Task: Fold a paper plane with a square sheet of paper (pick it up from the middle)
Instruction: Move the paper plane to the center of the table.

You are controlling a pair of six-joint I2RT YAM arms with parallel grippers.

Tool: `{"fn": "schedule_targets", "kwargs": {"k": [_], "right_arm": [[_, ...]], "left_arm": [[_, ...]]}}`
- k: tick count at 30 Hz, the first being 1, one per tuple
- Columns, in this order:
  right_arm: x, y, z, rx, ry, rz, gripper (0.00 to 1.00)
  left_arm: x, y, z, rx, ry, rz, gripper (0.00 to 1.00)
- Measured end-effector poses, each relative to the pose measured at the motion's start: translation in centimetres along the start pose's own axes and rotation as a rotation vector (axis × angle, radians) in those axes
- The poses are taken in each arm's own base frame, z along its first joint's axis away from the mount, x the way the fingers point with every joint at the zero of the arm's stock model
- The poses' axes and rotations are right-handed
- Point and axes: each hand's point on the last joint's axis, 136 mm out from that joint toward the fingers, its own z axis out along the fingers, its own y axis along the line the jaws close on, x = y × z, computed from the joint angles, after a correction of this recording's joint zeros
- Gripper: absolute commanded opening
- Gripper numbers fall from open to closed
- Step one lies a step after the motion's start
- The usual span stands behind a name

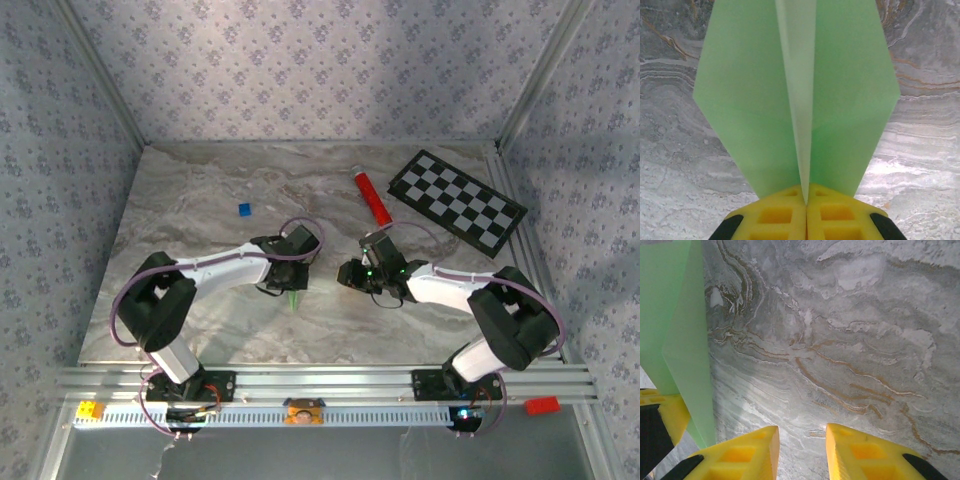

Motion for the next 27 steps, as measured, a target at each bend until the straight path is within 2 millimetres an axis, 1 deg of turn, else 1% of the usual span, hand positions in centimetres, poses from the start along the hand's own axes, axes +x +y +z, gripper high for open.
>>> {"fn": "schedule_targets", "kwargs": {"k": [4, 12, 27], "right_arm": [[-0.02, 0.01, 0.00, 0.001, 0.000, 0.000, 0.32], [-0.16, 0.16, 0.00, -0.001, -0.002, -0.001, 0.32], [-0.07, 0.04, 0.08, 0.004, 0.003, 0.000, 0.32]], "left_arm": [[-0.13, -0.43, 0.10, -0.006, -0.002, 0.008, 0.11], [0.37, -0.33, 0.72, -0.029, 0.023, 0.019, 0.11], [0.33, -0.50, 0.73, -0.022, 0.023, 0.018, 0.14]]}}
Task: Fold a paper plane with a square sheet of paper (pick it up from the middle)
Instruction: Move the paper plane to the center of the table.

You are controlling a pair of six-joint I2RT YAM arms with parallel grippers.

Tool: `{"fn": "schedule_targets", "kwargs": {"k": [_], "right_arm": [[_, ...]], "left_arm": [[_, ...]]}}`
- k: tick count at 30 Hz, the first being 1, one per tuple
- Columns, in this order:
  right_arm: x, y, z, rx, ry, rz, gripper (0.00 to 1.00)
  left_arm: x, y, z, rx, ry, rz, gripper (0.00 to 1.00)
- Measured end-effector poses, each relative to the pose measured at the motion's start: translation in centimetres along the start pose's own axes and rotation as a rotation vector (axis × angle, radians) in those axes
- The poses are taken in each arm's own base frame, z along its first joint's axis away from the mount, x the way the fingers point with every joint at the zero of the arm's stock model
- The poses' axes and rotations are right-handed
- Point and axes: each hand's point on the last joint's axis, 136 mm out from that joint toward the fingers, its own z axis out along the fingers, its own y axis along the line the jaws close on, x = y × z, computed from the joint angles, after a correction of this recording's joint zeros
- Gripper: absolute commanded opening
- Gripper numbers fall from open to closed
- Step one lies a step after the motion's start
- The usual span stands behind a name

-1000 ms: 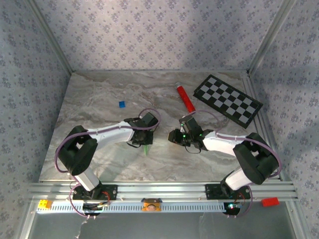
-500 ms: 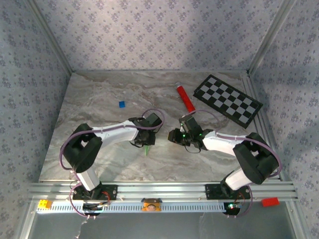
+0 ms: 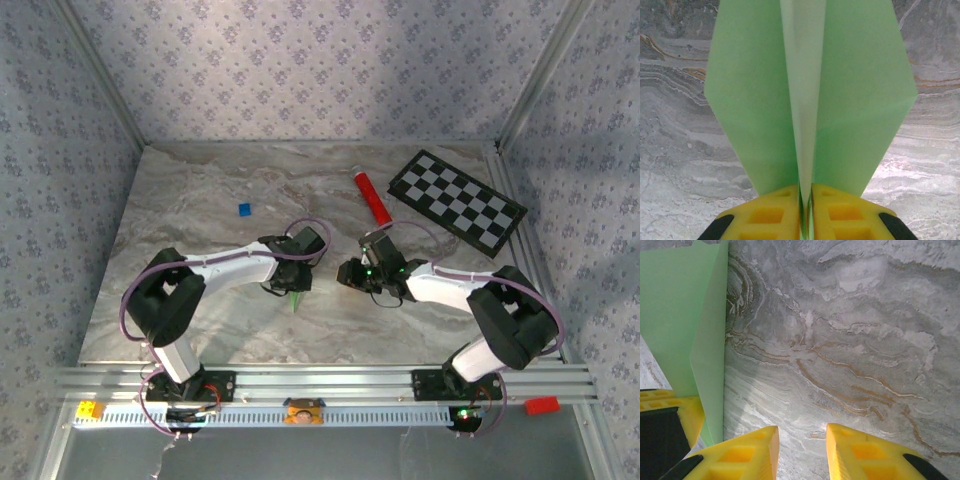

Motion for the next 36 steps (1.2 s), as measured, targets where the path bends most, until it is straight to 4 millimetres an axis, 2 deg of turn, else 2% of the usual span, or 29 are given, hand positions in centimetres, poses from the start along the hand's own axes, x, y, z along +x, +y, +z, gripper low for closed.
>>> {"fn": "schedule_targets", "kwargs": {"k": [36], "right_arm": [[-0.1, -0.1, 0.0, 0.009, -0.002, -0.002, 0.32]], "left_arm": [[0.6, -0.6, 1.5, 0.004, 0.036, 0.007, 0.17]]}}
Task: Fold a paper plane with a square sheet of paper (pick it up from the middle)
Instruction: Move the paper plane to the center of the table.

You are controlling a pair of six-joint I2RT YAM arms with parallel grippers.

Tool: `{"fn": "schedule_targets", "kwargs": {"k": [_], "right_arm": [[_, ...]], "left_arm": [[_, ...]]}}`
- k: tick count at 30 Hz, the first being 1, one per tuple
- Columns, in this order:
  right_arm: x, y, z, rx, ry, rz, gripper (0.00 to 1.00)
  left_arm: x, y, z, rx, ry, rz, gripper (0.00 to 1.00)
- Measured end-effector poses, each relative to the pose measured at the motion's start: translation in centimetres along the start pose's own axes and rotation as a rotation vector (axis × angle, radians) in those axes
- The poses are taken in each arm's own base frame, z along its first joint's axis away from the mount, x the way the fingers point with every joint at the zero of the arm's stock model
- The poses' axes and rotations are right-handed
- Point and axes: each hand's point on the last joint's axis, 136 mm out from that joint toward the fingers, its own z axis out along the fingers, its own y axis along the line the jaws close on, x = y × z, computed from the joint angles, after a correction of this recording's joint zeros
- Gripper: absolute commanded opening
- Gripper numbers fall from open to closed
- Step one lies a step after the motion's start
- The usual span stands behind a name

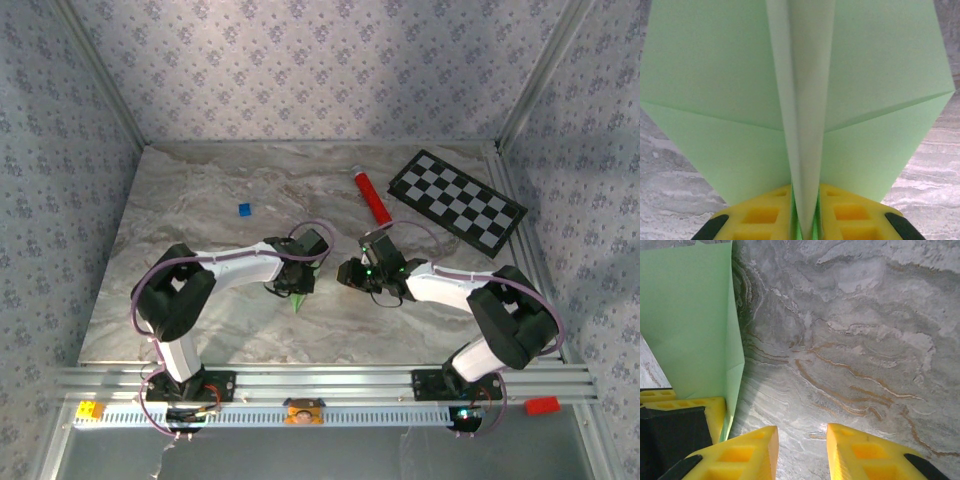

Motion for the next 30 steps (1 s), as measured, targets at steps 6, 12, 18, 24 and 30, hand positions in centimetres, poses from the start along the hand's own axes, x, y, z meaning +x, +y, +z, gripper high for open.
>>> {"fn": "schedule_targets", "kwargs": {"k": [6, 12, 18, 24, 30], "right_arm": [[0.0, 0.0, 0.0, 0.001, 0.001, 0.000, 0.32], [0.0, -0.3, 0.0, 0.012, -0.002, 0.002, 0.33], [-0.5, -0.4, -0.9, 0.027, -0.033, 0.005, 0.33], [-1.9, -0.5, -3.1, 0.008, -0.109, 0.016, 0.34], [-2.5, -0.9, -4.7, 0.004, -0.150, 0.023, 0.35]], "left_arm": [[-0.1, -0.1, 0.1, -0.001, 0.000, 0.000, 0.19], [-0.2, -0.1, 0.3, -0.007, 0.000, -0.002, 0.23], [-0.7, -0.4, 0.5, -0.016, -0.010, -0.021, 0.28], [-1.5, -0.8, 0.7, -0.028, -0.016, -0.039, 0.34], [-2.4, -1.4, 1.0, -0.044, -0.020, -0.059, 0.37]]}}
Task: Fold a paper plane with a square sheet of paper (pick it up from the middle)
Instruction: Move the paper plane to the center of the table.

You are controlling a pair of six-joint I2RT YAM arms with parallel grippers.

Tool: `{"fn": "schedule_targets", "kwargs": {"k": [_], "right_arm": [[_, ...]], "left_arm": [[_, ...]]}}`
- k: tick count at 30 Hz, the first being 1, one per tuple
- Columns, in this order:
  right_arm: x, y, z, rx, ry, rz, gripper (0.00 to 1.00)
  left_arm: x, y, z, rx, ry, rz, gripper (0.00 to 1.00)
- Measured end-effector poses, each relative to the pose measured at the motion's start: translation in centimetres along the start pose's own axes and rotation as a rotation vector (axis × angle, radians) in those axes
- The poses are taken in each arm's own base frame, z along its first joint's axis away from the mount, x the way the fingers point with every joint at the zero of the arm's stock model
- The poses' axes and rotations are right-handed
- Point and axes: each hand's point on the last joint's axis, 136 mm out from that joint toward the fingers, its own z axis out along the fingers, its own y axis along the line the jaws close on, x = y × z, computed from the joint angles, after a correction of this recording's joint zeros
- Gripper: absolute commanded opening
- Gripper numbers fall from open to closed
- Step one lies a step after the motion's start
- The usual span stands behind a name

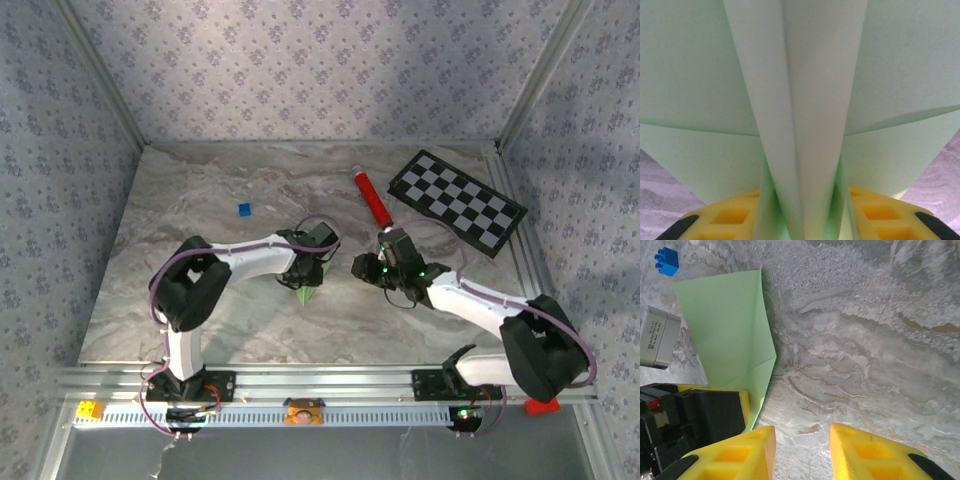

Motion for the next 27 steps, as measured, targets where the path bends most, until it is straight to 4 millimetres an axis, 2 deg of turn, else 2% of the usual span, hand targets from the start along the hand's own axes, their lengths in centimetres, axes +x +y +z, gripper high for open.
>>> {"fn": "schedule_targets", "kwargs": {"k": [7, 17, 27], "right_arm": [[-0.9, -0.4, -1.1, 0.005, -0.029, -0.005, 0.35], [-0.9, -2.0, -1.5, 0.028, -0.033, 0.006, 0.36], [-1.0, -2.1, -1.5, 0.028, -0.035, 0.008, 0.36]], "left_arm": [[-0.4, -0.3, 0.2, -0.015, 0.005, -0.025, 0.40], [-0.5, -0.4, 0.2, -0.018, 0.007, -0.054, 0.42], [-0.6, -0.4, 0.0, -0.019, 0.007, -0.057, 0.42]]}}
